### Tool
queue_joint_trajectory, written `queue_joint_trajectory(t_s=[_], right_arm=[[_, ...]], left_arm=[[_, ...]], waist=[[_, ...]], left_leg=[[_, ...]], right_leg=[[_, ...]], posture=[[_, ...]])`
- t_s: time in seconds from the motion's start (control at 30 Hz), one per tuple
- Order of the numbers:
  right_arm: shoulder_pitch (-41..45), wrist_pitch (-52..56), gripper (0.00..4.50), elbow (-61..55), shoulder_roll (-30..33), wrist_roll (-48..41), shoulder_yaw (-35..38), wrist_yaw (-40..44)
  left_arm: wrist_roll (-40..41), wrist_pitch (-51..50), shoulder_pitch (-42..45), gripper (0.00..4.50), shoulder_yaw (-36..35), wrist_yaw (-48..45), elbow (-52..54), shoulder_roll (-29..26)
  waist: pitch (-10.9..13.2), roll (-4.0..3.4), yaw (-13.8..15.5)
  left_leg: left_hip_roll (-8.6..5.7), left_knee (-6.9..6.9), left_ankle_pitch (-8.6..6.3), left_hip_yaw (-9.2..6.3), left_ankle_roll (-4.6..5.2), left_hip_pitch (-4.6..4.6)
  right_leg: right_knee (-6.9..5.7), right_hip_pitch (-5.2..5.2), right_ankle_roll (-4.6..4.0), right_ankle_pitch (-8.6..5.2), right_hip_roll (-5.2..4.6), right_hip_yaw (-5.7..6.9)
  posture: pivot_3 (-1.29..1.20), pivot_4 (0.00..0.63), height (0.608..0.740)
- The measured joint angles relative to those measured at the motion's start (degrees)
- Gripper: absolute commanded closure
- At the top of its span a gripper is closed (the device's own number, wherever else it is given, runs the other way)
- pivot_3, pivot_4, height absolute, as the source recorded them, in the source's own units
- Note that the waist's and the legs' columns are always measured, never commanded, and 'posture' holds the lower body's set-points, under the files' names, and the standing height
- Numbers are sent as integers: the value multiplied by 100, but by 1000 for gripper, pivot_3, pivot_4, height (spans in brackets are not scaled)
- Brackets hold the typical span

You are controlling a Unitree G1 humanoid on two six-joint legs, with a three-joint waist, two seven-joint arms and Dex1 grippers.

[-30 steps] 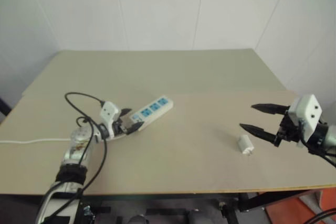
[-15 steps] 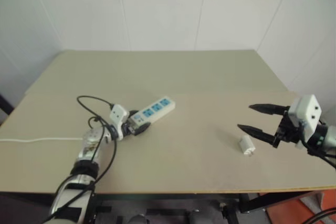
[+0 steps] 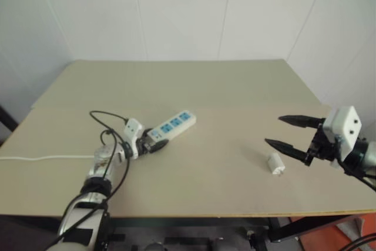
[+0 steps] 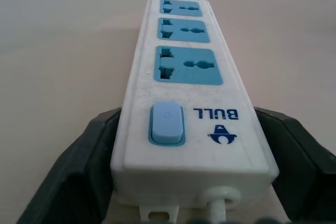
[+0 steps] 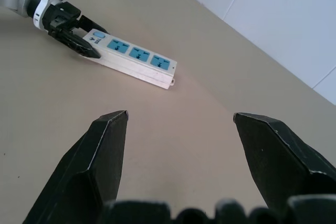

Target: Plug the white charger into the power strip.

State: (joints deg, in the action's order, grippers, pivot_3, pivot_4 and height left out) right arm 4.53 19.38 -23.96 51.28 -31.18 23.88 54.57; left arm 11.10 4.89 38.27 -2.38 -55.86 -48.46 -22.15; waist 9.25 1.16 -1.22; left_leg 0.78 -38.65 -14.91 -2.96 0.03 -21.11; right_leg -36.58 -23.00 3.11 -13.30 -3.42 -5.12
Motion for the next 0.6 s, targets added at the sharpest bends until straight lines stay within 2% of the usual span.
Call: queue_joint_trajectory(t_s=[0.33,0.5,0.6], right_arm=[[69,1,681,5,7,-123,-2,-23],[232,3,681,262,144,-94,-48,1],[532,227,681,431,149,4,-136,-262]], left_arm=[[-52,108,-53,1190,53,-148,98,-1],[-59,98,-177,1190,256,-664,461,37],[-47,1,-241,1190,422,-1050,718,44]], waist=[[0,0,15],[1,1,42],[2,3,41]], left_leg=[[0,0,-1,-1,1,-4],[0,0,-1,-2,1,-11],[0,0,-1,-2,1,-19]], right_leg=[[5,-1,0,-1,-1,0],[14,-2,0,0,-2,4],[17,-8,-1,1,-3,5]], posture=[[0,150,740],[0,150,740],[0,150,740]])
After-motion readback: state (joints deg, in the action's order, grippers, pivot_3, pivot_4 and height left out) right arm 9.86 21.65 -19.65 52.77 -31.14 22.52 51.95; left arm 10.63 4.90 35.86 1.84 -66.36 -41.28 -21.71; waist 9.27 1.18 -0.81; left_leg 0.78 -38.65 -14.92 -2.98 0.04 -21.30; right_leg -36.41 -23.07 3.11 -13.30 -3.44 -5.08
